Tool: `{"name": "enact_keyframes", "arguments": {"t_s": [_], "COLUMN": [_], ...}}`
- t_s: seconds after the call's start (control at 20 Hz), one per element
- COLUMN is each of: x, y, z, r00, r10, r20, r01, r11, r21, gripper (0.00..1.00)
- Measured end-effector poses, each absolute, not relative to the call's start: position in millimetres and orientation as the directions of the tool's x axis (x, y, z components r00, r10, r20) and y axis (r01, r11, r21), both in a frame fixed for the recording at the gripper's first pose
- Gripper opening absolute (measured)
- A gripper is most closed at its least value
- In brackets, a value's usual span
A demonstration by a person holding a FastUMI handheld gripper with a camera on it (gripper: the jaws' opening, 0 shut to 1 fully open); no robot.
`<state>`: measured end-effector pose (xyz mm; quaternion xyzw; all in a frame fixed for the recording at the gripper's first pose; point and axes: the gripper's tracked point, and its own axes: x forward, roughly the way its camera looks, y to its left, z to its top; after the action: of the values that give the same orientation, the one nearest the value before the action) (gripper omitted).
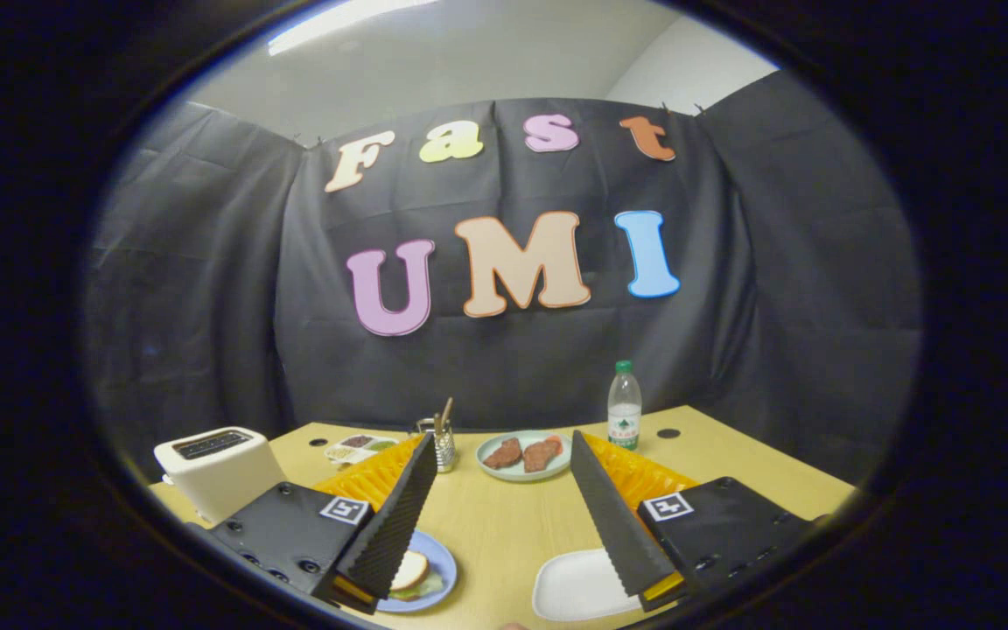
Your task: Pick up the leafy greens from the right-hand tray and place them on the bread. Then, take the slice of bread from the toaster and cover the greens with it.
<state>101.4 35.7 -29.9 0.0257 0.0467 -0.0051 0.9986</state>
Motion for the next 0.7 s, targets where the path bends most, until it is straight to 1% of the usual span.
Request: {"name": "enact_keyframes", "arguments": {"t_s": [0.25,0.45,0.7], "x": [84,71,63], "y": [17,0,-23], "z": [-42,-49,-64], "r00": [0.998,0.999,0.998], "r10": [0.009,0.006,-0.013], "r20": [-0.06,-0.046,-0.063], "r01": [-0.008,-0.003,0.018], "r11": [1.0,0.998,0.996], "r21": [0.02,0.065,0.082], "gripper": [0.97,0.97,0.97]}}
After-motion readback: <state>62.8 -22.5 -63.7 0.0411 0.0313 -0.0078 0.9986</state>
